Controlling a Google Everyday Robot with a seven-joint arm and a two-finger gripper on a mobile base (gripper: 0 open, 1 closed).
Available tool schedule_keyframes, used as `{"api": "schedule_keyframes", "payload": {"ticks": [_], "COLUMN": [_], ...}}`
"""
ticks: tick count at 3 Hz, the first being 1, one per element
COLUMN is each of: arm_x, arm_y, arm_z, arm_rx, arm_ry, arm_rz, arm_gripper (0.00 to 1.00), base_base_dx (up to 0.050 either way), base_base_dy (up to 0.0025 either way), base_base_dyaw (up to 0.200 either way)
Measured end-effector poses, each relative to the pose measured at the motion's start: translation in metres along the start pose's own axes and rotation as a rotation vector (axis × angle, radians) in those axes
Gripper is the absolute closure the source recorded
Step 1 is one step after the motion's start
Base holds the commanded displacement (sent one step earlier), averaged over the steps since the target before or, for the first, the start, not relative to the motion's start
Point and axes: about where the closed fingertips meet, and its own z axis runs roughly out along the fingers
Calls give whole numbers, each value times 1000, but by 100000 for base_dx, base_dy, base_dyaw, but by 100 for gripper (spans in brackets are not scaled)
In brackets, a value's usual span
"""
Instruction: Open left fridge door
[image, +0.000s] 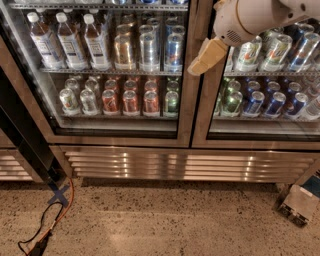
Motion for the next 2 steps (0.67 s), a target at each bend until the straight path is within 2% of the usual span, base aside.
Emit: {"api": "schedule_keyframes", "payload": {"ticks": [1, 2], "arm_x": [7, 2], "arm_y": [-14, -24], "arm_z": [14, 21], "arm_rx": [39, 63], "arm_ry": [27, 28], "arm_rz": [-10, -33], "arm_gripper": [0, 0], "base_base_dx": [0, 0], "base_base_dy": [0, 0], "base_base_dyaw": [0, 0]}}
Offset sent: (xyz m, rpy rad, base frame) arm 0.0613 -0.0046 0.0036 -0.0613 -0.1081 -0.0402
